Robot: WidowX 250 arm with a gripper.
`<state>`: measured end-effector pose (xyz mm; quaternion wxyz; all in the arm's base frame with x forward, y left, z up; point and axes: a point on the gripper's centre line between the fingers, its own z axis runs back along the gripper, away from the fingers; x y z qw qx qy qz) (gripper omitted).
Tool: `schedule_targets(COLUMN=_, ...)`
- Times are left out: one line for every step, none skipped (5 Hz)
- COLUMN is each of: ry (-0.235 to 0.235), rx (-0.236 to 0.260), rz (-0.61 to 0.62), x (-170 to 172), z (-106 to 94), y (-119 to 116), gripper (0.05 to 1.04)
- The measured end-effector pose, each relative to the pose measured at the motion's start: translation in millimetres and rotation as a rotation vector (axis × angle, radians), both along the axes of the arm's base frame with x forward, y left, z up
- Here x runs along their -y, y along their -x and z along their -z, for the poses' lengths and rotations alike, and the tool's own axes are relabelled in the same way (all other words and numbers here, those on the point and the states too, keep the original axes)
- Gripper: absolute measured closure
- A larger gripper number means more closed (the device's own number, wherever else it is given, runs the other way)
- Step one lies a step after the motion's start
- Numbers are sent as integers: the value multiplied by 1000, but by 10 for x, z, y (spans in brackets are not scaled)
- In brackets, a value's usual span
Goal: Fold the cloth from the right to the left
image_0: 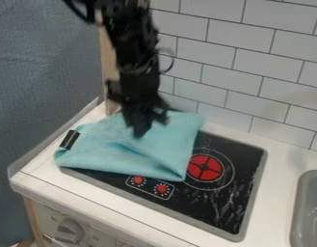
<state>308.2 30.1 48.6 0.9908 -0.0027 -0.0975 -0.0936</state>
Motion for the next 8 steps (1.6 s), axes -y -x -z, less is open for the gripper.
schedule_targets(ry=23, rx=-56, rz=87, x=-59, z=313, y=-16, gripper=1010)
schedule_targets(ry=39, rx=-88, rz=140, x=-53, z=412, y=-89, gripper=857)
schedule_targets(ry=35, rx=-105, rz=152, x=-62, z=417, y=-79, gripper=607)
schedule_targets(ry=27, rx=-131, rz=153, x=-76, z=420, y=-40, gripper=319)
schedule_targets(ry=16, rx=-132, rz=159, x=-90, z=323, y=-45, gripper=82)
schedule_targets(ry=-14, rx=-98, rz=164, x=-116, z=88, y=-60, gripper=74)
schedule_targets(ry=-28, rx=-44, rz=174, x=-85, z=-201, y=-79, gripper=83)
schedule_targets(ry=-58, rx=3, rz=170, x=-89, z=-478, y=-58, gripper=83)
